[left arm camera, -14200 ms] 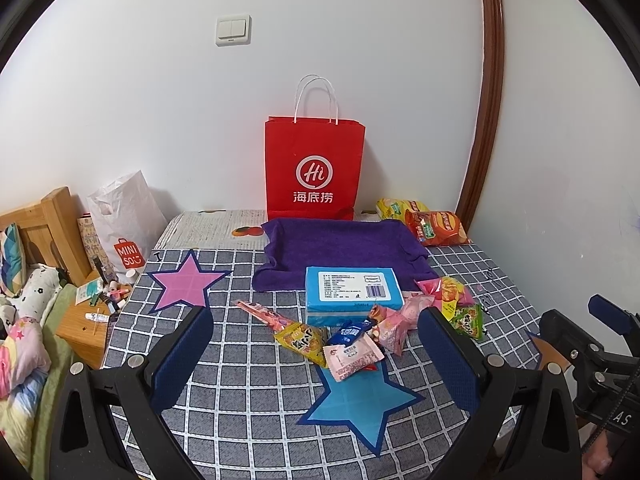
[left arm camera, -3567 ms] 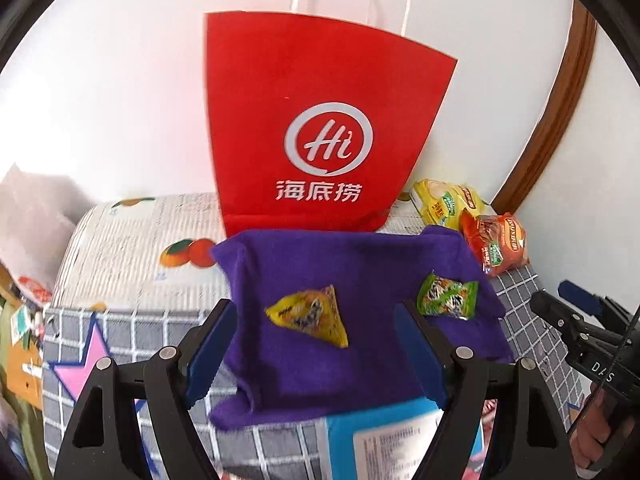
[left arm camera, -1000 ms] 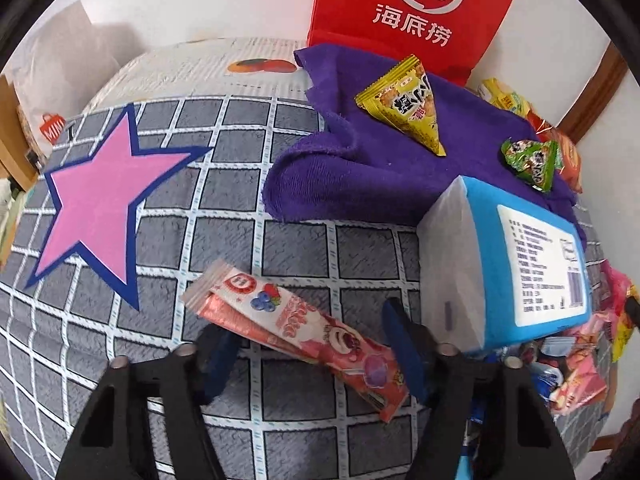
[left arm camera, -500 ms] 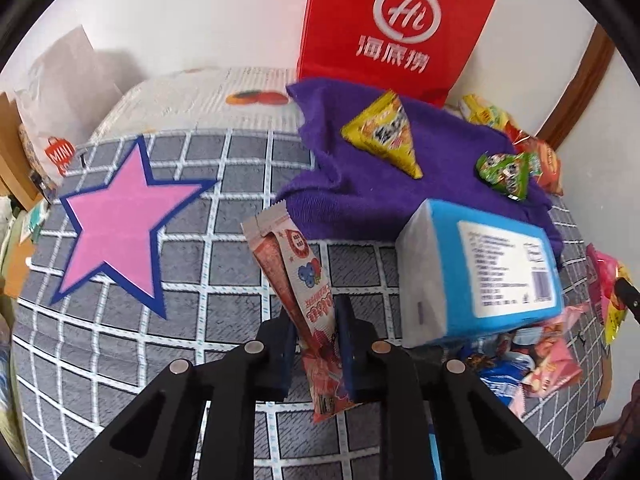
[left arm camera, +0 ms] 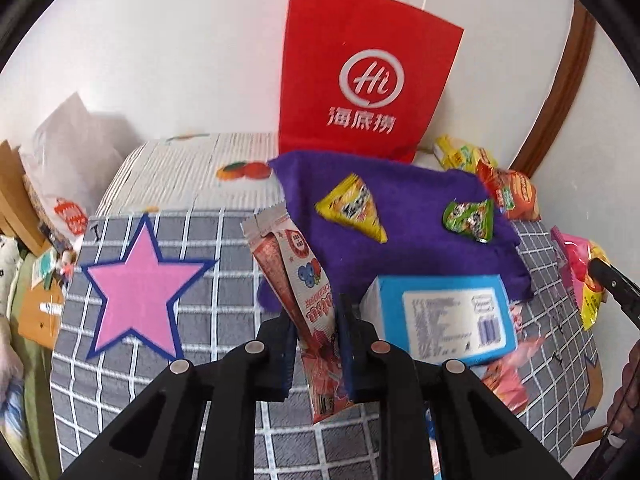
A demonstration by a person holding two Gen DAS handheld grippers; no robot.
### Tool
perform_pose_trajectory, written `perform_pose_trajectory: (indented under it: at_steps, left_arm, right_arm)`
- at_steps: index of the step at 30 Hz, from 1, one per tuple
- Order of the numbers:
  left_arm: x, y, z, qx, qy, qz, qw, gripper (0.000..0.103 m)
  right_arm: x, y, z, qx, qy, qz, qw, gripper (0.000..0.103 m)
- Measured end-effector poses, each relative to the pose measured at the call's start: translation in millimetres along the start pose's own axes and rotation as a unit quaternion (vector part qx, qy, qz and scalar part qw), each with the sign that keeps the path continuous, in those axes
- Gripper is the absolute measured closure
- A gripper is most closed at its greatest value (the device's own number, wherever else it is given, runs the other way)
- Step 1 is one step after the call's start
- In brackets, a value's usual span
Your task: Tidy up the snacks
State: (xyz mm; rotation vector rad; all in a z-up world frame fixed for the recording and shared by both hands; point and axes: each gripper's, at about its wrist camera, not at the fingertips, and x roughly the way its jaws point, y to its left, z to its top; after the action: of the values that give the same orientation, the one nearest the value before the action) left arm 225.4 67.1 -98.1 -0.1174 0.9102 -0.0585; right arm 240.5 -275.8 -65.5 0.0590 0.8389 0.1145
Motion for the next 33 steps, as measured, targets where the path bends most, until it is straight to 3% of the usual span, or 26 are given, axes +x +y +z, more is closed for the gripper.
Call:
perform_pose_trajectory:
  at_steps: [20,33]
  left_arm:
    - [32.0,-24.0,74.6,0.039,-0.023,0.01,0.9989,0.086]
    - [68.7,-17.8,97.3,0.02,-0.021,0.011,0.9995,0.086]
  right_arm:
    - [57.6,38.6,71.1,-0.029,-0.012,0.039,0.999,0.058]
    - [94.6,68.9,101.7,-0.044,-0.011,0.07,0.997,0.058]
